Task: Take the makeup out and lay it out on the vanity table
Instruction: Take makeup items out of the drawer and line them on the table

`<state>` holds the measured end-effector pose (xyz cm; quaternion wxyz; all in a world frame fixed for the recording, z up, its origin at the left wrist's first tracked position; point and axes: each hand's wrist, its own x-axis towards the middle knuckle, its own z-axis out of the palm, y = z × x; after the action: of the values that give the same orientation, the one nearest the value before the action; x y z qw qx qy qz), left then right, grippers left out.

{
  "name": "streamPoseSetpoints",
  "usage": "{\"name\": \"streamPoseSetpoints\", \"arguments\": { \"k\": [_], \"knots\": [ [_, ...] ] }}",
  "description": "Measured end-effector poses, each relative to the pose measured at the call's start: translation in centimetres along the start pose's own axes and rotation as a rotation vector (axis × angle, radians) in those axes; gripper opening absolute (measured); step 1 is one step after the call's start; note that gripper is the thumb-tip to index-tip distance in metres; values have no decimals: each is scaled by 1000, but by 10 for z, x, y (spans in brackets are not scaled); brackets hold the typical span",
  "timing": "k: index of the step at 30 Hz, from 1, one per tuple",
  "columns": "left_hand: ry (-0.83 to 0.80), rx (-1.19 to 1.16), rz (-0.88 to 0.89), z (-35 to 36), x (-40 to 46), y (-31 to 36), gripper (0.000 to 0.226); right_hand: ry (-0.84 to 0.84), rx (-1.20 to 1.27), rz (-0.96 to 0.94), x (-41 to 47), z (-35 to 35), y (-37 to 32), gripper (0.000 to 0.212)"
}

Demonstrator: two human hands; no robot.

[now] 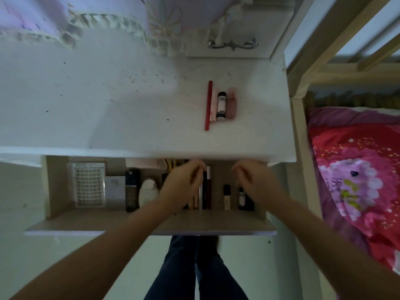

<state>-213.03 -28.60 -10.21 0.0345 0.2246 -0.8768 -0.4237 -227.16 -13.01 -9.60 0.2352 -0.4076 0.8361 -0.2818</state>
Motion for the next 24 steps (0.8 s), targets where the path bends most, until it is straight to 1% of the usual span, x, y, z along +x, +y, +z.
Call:
{"name": "streamPoseSetpoints", "arguments": {
  "k": [2,3,4,7,9,12,14,15,16,18,20,22,24],
  "knots": [
    [-136,164,-26,30,-3,-18,24,-250,-138,120,-10,38,20,28],
    [-164,223,-36,41,3,-24,30,-327,-184,177,-9,52,27,33],
    [-176,269,-39,50,12,-28,37,-361,-222,209,-7,61,33,36],
    [-240,470,-90,70,34,-38,54,-396,-343,232,1,76,41,40],
    [-294,621,-123,80,38,-44,60,-417,-397,213,3,81,43,39],
    [-288,806,-29,88,31,-46,54,-434,-423,158,0,86,46,31],
    [-197,850,62,90,24,-47,50,-417,-407,141,-3,88,48,30],
    [-135,803,78,90,21,-47,48,-398,-388,138,-4,88,48,29],
    [-101,699,76,89,20,-47,46,-382,-360,139,-4,87,48,29],
    [-93,419,26,84,22,-42,42,-368,-280,150,-5,82,46,28],
    [-113,220,-98,76,27,-32,32,-380,-211,156,-8,75,44,24],
    [-177,88,-206,71,30,-22,19,-389,-163,149,-12,68,39,21],
    [-244,29,-223,66,29,-12,19,-383,-134,112,-14,57,30,20]
  ]
}}
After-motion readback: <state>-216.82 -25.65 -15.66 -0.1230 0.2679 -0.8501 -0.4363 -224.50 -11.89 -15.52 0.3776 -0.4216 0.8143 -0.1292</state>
